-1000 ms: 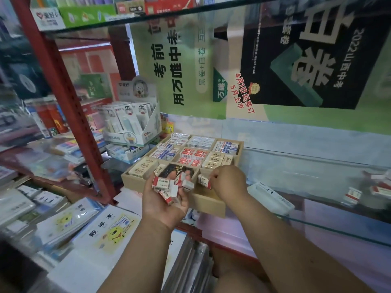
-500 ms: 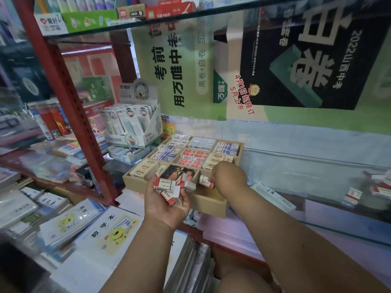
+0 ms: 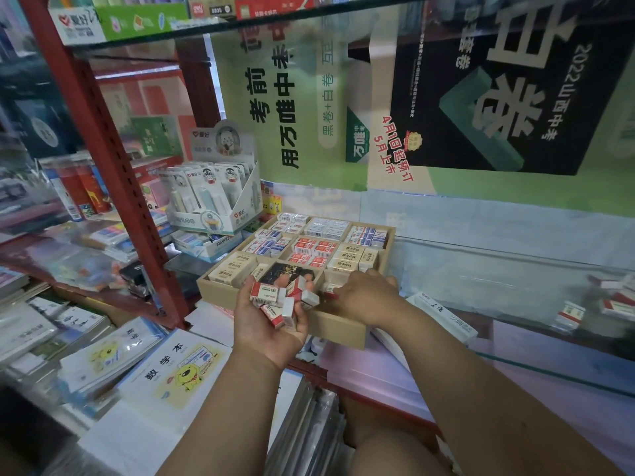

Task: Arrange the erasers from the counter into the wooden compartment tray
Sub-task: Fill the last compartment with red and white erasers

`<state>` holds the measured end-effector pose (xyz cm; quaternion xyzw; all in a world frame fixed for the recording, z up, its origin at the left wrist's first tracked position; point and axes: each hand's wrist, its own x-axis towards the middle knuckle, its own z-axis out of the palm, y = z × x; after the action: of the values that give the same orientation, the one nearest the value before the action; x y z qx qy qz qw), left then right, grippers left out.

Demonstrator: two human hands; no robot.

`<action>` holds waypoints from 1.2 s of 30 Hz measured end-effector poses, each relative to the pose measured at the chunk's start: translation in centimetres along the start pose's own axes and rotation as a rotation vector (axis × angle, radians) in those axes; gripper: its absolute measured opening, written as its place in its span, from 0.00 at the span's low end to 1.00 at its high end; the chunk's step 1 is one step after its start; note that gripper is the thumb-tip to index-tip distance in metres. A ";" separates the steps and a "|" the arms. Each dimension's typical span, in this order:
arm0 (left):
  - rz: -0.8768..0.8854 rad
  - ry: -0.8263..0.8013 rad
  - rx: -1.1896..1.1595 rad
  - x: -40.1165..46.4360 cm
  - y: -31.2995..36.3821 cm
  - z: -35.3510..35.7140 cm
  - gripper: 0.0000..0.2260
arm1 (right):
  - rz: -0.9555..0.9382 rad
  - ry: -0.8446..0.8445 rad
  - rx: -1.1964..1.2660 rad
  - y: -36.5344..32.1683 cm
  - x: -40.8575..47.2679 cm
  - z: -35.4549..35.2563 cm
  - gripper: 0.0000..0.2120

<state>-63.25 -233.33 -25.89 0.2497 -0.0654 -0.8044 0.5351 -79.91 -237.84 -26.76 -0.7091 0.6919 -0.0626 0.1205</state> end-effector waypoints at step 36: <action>0.025 0.159 0.019 0.8 -0.7 4.2 0.19 | -0.078 0.238 1.282 -2.4 -2.0 -1.7 0.06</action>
<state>-65.99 -234.41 -22.76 0.3167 -0.0333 -0.7747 0.5462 -78.10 -235.92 -24.39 -0.5097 0.4997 -0.5451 0.4397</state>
